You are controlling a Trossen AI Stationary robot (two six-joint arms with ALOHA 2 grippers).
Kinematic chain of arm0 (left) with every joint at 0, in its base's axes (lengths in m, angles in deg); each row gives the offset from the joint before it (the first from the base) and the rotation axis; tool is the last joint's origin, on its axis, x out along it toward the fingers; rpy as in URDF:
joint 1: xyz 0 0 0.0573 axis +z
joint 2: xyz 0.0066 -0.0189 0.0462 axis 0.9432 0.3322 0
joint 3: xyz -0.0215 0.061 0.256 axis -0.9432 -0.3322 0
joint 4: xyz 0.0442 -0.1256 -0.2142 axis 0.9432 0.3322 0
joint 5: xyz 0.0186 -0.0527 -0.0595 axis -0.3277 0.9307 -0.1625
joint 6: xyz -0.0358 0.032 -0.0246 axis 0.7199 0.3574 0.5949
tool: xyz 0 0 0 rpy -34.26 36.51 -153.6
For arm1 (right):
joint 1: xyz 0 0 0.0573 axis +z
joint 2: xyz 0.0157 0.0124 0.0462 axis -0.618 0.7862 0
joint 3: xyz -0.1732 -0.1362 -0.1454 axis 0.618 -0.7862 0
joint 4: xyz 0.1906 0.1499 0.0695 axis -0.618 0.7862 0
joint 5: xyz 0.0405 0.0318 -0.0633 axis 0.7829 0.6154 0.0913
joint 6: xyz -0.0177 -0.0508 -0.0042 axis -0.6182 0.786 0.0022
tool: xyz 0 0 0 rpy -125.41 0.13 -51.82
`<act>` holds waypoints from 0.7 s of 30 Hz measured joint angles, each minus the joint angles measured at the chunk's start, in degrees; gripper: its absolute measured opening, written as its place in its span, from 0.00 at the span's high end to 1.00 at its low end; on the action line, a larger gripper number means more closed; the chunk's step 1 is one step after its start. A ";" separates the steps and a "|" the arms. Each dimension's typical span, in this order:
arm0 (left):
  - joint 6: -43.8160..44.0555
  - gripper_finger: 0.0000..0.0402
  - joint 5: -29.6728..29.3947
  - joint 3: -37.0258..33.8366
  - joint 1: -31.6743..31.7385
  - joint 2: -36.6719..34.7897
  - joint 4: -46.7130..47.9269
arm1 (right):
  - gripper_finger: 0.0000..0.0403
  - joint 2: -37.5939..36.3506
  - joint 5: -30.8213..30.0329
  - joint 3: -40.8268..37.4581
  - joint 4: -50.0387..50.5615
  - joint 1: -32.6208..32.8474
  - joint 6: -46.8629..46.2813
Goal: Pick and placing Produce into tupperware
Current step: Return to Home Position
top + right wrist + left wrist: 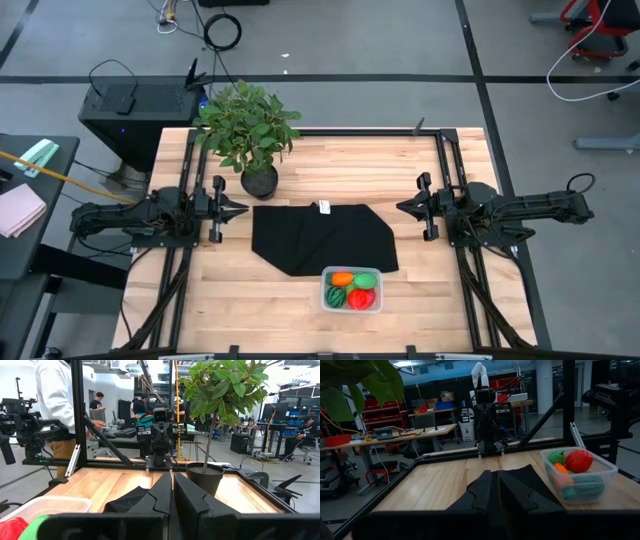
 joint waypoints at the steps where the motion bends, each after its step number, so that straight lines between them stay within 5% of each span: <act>1: 0.00 0.90 0.00 0.00 -0.02 0.00 0.00 | 0.93 0.00 0.00 0.00 0.01 -0.01 0.00; 21: 0.00 0.90 0.00 0.00 0.00 0.00 0.00 | 0.93 0.00 -0.01 0.00 0.00 0.00 0.01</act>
